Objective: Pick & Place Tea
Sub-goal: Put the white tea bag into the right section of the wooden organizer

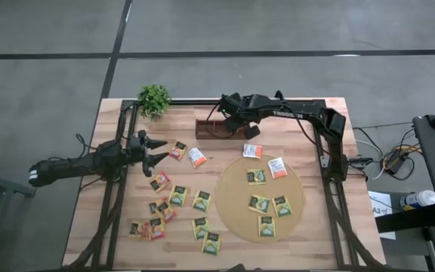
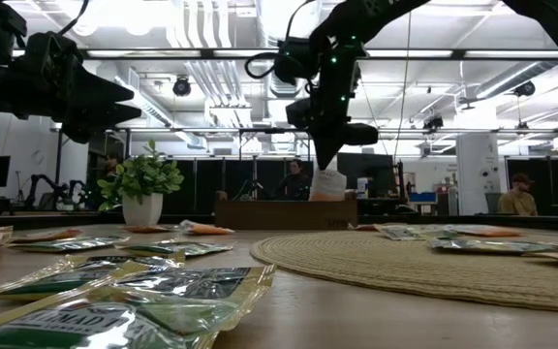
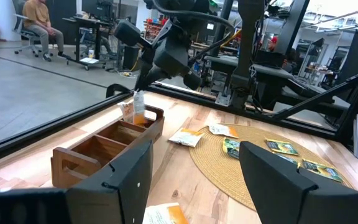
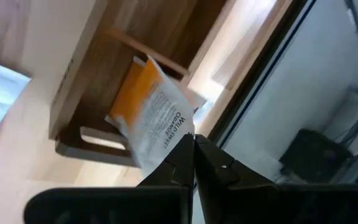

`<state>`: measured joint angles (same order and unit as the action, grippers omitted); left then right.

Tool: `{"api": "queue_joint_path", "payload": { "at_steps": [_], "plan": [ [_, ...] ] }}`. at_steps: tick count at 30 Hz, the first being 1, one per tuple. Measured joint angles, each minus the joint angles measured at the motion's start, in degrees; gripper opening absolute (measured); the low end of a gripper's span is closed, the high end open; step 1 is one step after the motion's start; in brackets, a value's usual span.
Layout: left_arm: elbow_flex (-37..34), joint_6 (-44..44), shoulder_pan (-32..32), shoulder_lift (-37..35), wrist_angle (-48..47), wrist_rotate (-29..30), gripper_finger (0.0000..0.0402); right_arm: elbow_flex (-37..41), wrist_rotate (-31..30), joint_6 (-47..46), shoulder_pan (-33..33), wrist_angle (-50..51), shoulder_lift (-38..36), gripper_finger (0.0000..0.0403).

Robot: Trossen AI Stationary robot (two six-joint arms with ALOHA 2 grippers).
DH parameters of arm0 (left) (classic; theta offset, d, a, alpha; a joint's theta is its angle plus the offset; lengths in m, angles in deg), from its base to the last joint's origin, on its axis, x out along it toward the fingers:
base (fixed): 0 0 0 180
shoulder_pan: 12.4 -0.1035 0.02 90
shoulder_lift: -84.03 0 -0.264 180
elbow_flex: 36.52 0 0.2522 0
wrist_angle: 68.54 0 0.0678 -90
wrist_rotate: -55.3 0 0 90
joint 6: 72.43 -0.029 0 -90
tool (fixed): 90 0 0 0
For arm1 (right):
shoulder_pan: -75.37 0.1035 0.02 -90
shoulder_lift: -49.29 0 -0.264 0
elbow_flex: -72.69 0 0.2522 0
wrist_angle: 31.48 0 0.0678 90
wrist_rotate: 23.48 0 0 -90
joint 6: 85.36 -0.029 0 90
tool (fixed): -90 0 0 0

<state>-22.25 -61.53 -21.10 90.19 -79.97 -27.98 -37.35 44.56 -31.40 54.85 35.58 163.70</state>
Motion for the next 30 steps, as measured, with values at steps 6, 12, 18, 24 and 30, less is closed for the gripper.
{"api": "queue_joint_path", "payload": {
  "at_steps": [6,12,18,24,30],
  "plan": [
    [0.0,0.0,0.0,0.0,0.0,0.0,0.0233,0.1,2.9,1.7,0.4,-0.3,0.0,0.0008],
    [0.0,0.0,0.0,0.0,0.0,0.0,0.0233,0.1,2.9,1.3,0.4,-0.1,0.0,0.0008],
    [0.0,0.0,0.0,0.0,0.0,0.0,0.0233,0.3,3.9,1.8,0.4,1.1,1.5,0.0008],
    [0.0,0.0,0.0,0.0,0.0,0.0,0.0233,0.3,2.4,-1.4,0.4,0.1,3.2,0.0008],
    [0.0,0.0,0.0,0.0,0.0,0.0,0.0233,0.3,2.3,-3.2,0.3,-0.2,3.7,0.0008]
  ]
}}
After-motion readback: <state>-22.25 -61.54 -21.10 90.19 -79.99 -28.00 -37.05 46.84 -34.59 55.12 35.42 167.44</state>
